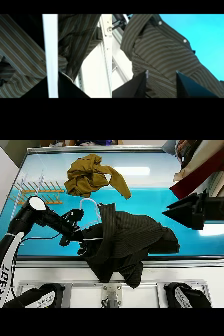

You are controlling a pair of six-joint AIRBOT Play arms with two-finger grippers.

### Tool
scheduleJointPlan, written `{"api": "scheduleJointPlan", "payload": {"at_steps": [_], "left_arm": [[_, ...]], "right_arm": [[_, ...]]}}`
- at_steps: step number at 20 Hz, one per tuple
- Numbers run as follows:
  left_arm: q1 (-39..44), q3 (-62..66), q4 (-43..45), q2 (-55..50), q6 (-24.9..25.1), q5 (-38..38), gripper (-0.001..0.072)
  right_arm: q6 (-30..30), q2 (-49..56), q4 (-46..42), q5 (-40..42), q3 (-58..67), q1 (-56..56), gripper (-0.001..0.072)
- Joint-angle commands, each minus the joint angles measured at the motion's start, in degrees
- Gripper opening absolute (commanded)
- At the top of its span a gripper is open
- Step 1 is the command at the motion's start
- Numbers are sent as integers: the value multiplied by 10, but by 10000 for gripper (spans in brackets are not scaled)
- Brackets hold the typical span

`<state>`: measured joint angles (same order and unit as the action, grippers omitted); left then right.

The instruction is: Fold the clothes and pants, and hang the long-sleeved shirts on hangers.

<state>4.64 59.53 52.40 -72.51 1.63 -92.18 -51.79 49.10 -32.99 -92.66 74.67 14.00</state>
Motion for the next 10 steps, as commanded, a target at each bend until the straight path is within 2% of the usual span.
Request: {"api": "scheduleJointPlan", "payload": {"at_steps": [1, 2, 4, 7, 10], "left_arm": [[0, 0, 1, 0, 0, -4, 17], [0, 0, 1, 0, 0, -4, 17], [0, 0, 1, 0, 0, -4, 16], [0, 0, 1, 0, 0, -4, 17], [0, 0, 1, 0, 0, -8, 17]], "right_arm": [[175, -31, 88, -9, -107, 114, 357], [188, -31, 73, -9, -122, 126, 356], [214, -28, 97, 9, -151, 133, 356], [389, -13, 171, -17, -209, 146, 356], [508, 26, 262, -73, -257, 163, 356]]}}
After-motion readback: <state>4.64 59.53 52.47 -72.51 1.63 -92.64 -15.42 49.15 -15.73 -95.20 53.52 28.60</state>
